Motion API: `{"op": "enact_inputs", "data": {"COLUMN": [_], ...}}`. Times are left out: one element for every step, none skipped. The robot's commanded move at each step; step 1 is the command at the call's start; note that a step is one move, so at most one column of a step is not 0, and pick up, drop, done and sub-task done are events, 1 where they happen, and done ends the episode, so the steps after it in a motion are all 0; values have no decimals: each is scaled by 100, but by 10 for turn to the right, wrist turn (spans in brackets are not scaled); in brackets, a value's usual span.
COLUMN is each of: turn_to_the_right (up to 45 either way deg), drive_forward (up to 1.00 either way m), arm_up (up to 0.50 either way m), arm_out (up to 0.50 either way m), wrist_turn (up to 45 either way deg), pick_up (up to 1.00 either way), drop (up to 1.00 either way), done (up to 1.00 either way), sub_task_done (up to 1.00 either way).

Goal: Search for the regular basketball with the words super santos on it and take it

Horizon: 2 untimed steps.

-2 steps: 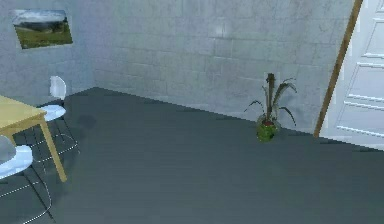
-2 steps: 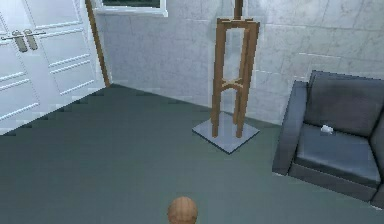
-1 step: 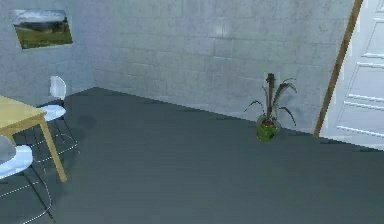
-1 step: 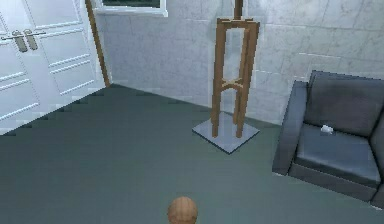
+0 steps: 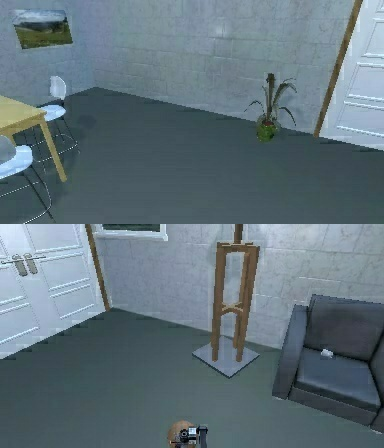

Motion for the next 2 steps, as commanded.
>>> {"op": "enact_inputs", "data": {"turn_to_the_right": [0,0], "drive_forward": [0,0], "arm_up": [0,0], "arm_out": [0,0], "wrist_turn": [450,450], "pick_up": [0,0], "drop": [0,0], "done": [0,0], "sub_task_done": [0,0]}}
